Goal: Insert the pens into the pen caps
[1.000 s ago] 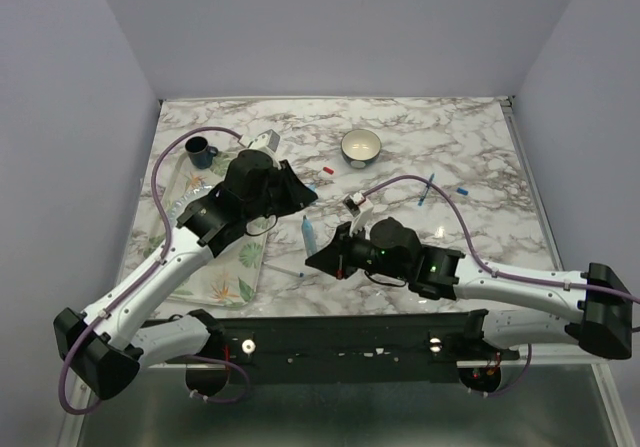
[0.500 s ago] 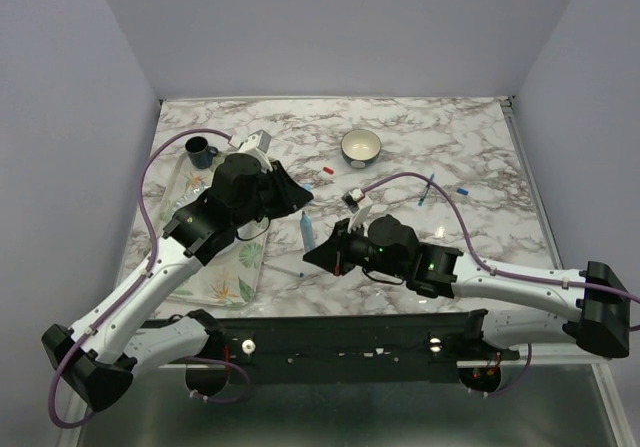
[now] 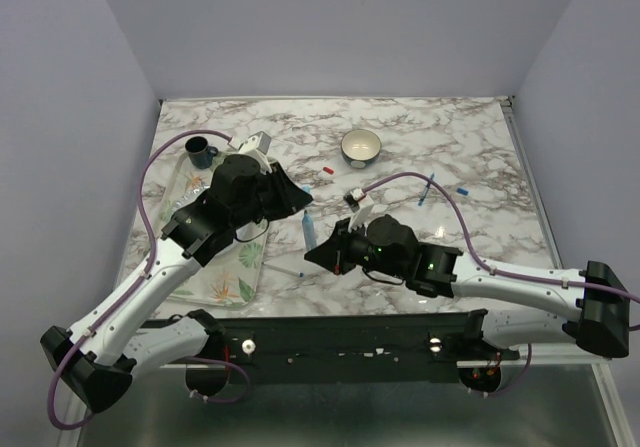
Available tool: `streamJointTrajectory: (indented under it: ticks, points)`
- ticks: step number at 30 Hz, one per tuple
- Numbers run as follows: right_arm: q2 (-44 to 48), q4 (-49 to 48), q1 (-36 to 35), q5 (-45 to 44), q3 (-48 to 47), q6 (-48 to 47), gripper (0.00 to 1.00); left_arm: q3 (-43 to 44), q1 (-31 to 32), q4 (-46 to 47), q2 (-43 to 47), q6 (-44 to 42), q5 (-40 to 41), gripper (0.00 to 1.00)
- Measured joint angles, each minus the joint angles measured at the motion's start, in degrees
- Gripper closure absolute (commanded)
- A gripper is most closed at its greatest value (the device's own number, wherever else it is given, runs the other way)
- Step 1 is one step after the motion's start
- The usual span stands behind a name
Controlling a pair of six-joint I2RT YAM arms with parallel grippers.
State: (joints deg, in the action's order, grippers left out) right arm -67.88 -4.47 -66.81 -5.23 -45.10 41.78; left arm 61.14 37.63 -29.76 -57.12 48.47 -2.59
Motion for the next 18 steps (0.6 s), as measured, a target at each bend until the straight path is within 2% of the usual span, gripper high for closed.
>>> streamJointTrajectory:
  ticks: [7,18]
  points:
    - [0.0,1.9,0.0,-1.9,-1.6,0.2,0.99,-1.9,0.0,0.2,0.7,0.3,-2.4,1.00]
    - [-1.6,10.6,-0.4,-6.1,-6.2,0.8,0.99,-4.5,1.5,3.7,1.1,0.6,-3.1,1.00]
